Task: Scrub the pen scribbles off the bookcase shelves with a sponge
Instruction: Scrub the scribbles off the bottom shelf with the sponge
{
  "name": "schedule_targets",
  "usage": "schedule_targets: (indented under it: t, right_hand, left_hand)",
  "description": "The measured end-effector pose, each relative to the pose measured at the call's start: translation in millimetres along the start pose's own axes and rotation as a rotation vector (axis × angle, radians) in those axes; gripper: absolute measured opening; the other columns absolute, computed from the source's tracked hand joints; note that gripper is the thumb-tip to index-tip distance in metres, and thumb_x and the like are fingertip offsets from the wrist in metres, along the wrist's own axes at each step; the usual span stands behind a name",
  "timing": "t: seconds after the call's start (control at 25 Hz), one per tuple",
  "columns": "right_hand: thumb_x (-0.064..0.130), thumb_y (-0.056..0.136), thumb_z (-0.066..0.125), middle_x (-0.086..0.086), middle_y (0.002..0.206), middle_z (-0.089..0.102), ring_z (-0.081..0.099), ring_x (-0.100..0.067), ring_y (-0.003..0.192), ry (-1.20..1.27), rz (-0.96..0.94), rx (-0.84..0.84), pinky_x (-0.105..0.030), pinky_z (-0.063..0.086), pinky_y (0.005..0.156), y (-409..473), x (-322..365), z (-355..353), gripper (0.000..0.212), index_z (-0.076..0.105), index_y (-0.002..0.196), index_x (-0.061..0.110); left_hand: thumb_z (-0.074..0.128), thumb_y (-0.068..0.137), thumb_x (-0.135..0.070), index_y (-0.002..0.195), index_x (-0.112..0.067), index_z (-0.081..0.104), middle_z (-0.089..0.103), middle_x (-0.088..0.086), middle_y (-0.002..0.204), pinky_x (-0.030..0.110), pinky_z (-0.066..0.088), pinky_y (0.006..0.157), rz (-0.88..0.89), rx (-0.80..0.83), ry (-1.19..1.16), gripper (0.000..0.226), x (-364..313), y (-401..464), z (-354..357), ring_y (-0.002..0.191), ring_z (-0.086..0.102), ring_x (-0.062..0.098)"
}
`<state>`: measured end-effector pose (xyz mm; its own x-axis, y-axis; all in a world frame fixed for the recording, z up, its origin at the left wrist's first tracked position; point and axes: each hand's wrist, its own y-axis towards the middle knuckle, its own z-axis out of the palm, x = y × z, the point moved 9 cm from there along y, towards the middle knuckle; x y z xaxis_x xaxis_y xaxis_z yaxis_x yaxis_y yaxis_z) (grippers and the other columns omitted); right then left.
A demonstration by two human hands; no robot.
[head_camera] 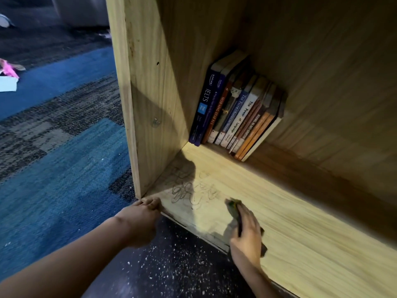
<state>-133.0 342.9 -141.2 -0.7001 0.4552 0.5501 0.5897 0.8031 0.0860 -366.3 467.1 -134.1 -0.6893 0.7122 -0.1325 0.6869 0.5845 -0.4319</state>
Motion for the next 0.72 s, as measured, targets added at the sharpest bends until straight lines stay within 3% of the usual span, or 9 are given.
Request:
schedule_targets:
  t: [0.08,0.16,0.24,0.32,0.4,0.48,0.56,0.6,0.72]
  right_hand:
    - [0.035,0.096,0.039,0.014,0.153,0.03,0.019,-0.015,0.145,-0.171,0.0,-0.008,-0.04,0.013,0.118,-12.2,8.1,8.7,0.049,0.033,0.145,0.035]
    - [0.049,0.095,0.027,0.027,0.151,0.022,0.01,-0.006,0.145,-0.12,-0.19,0.184,-0.034,0.005,0.116,-34.1,46.6,35.9,0.05,0.035,0.143,0.04]
    - [0.047,0.097,0.028,0.033,0.152,0.013,-0.001,0.004,0.144,-0.094,-0.403,0.401,-0.027,0.002,0.115,-48.0,66.9,47.6,0.045,0.034,0.142,0.047]
    - [0.039,0.1,0.023,0.031,0.154,0.003,-0.009,0.005,0.143,-0.111,-0.509,0.457,-0.029,-0.004,0.118,-31.4,55.4,41.1,0.044,0.028,0.142,0.051]
    - [0.033,0.098,0.021,0.021,0.157,0.004,-0.002,-0.004,0.147,-0.247,-0.435,0.298,-0.04,0.006,0.119,0.9,25.6,31.3,0.048,0.034,0.143,0.043]
    - [0.033,0.098,0.026,0.01,0.155,0.015,0.013,-0.02,0.147,-0.281,-0.137,0.03,-0.045,0.019,0.118,23.9,0.4,13.9,0.047,0.043,0.141,0.028]
    - [0.038,0.097,0.02,0.006,0.156,0.016,0.009,-0.023,0.148,-0.239,0.123,-0.036,-0.042,0.012,0.12,26.6,13.9,18.8,0.053,0.035,0.146,0.025]
    - [0.039,0.099,0.016,0.007,0.156,0.017,0.007,-0.022,0.148,-0.213,0.095,-0.037,-0.043,0.012,0.119,19.7,33.6,29.3,0.052,0.033,0.147,0.027]
    - [0.043,0.103,0.023,0.02,0.154,0.024,0.008,-0.007,0.147,-0.133,-0.374,0.172,-0.034,0.011,0.119,-19.7,86.7,55.7,0.043,0.041,0.141,0.036]
  left_hand:
    - [0.036,0.098,-0.027,0.135,-0.015,0.044,0.044,0.005,0.14,0.031,0.041,0.102,-0.004,-0.109,-0.049,0.04,-4.6,-2.6,-10.2,0.125,0.046,0.02]
    - [0.034,0.099,-0.028,0.113,-0.023,0.052,0.055,-0.003,0.117,0.027,0.043,0.076,-0.041,-0.189,-0.13,0.023,-10.2,-11.2,-19.1,0.094,0.053,0.015]
    - [0.032,0.099,-0.032,0.105,-0.027,0.051,0.057,-0.007,0.111,0.027,0.038,0.069,-0.134,-0.193,-0.235,0.021,-7.5,-12.6,-16.6,0.088,0.054,0.016]
    - [0.032,0.099,-0.036,0.101,-0.025,0.053,0.058,-0.006,0.108,0.03,0.043,0.072,-0.243,-0.231,-0.338,0.024,8.2,-10.4,-7.7,0.093,0.058,0.017]
    - [0.035,0.098,-0.036,0.087,-0.02,0.054,0.058,0.0,0.099,0.034,0.046,0.074,-0.359,-0.336,-0.505,0.027,24.2,-7.0,-1.2,0.086,0.056,0.021]
    - [0.038,0.098,-0.03,0.079,-0.01,0.055,0.059,0.012,0.089,0.036,0.044,0.07,-0.525,-0.4,-0.709,0.032,41.8,4.3,22.0,0.078,0.053,0.027]
    - [0.037,0.097,-0.031,0.092,0.002,0.058,0.062,0.024,0.097,0.039,0.047,0.074,-0.794,-0.352,-1.026,0.04,57.0,13.8,62.7,0.085,0.057,0.036]
    - [0.038,0.094,-0.035,0.102,0.003,0.059,0.062,0.026,0.103,0.042,0.051,0.077,-0.916,-0.309,-1.223,0.045,57.0,17.5,85.5,0.091,0.059,0.039]
    - [0.047,0.096,-0.027,0.127,0.001,0.054,0.059,0.023,0.12,0.039,0.053,0.062,-1.046,-0.281,-1.665,0.042,34.1,36.6,113.1,0.099,0.059,0.042]
